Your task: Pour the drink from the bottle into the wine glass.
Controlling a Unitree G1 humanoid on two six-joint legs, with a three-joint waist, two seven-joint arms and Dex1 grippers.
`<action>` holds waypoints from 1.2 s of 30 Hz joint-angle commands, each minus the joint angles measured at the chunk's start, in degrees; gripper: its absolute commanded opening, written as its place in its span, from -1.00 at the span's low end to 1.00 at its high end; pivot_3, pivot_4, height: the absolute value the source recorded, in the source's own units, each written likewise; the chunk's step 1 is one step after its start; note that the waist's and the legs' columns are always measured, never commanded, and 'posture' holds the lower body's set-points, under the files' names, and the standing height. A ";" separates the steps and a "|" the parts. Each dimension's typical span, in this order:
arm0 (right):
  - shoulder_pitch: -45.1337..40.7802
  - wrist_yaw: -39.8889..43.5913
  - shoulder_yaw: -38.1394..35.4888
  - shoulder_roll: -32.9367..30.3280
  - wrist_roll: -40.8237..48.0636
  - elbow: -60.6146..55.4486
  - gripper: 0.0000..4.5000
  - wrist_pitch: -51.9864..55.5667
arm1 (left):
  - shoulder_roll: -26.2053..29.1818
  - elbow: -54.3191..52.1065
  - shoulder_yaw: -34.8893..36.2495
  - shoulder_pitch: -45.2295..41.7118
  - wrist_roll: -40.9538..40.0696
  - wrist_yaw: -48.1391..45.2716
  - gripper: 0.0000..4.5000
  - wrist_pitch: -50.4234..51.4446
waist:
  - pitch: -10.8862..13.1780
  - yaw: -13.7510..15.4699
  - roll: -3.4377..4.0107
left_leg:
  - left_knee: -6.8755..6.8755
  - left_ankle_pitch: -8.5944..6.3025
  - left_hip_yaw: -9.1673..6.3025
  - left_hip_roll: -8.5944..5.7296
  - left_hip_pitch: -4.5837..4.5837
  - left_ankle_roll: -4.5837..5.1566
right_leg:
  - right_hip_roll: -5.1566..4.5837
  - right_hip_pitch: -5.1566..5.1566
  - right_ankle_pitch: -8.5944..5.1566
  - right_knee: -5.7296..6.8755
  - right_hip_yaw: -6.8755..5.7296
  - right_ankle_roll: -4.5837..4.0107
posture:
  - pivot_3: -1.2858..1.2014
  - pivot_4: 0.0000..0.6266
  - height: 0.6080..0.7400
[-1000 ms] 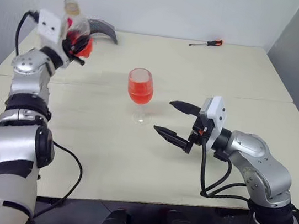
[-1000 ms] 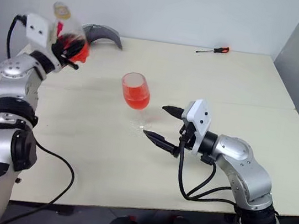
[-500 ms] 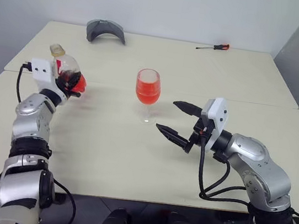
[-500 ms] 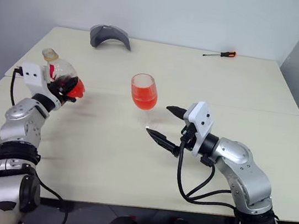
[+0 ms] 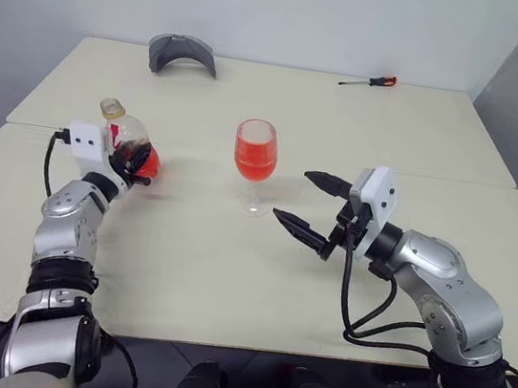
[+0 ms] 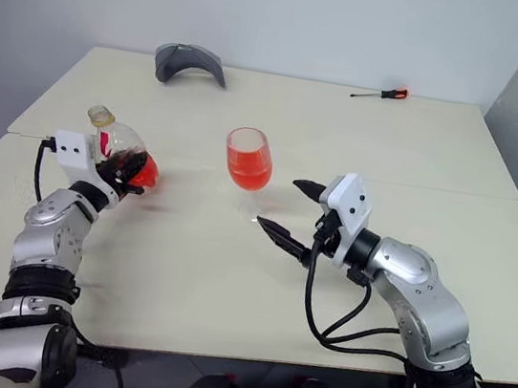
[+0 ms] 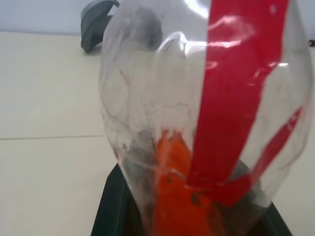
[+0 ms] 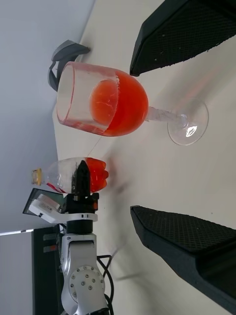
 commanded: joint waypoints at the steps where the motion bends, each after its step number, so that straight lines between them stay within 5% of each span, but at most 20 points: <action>1: -1.45 -0.41 -1.06 0.23 -0.36 -1.20 1.00 -1.62 | -0.11 -3.89 -0.34 1.19 -0.87 -0.46 -0.54 0.43 | 0.00 0.01 0.00 | 0.00 0.00 0.00 0.00 0.00 0.00 | 0.00 0.00 0.00 0.00 0.00 0.00 | 0.03 -0.52 1.00; 6: -1.91 -0.61 -0.65 0.63 -0.78 -0.95 1.00 -1.85 | -0.62 -5.88 -0.42 2.98 -1.23 -0.50 -0.54 0.81 | 0.00 0.04 0.00 | 0.00 0.00 -0.01 0.00 0.00 0.00 | 0.00 0.01 0.00 -0.01 0.00 0.00 | 0.03 -0.52 1.00; 17: -2.04 -0.35 -0.32 0.86 -1.74 -0.67 1.00 -2.65 | -0.92 -10.11 -0.65 4.60 -2.50 -1.13 0.99 3.20 | 0.00 0.02 0.00 | -0.01 0.00 0.00 0.00 0.01 0.01 | 0.00 0.01 0.00 -0.01 0.01 0.00 | 0.03 -0.52 1.00; 36: 6.64 -4.03 -4.49 -1.34 -2.60 -5.54 1.00 -0.45 | 0.33 -41.93 5.20 24.04 -9.77 5.16 0.99 21.64 | 0.00 0.37 0.01 | -0.08 -0.13 -0.04 0.03 0.07 0.22 | -0.01 0.12 0.00 -0.10 0.02 -0.01 | 0.03 -0.52 1.00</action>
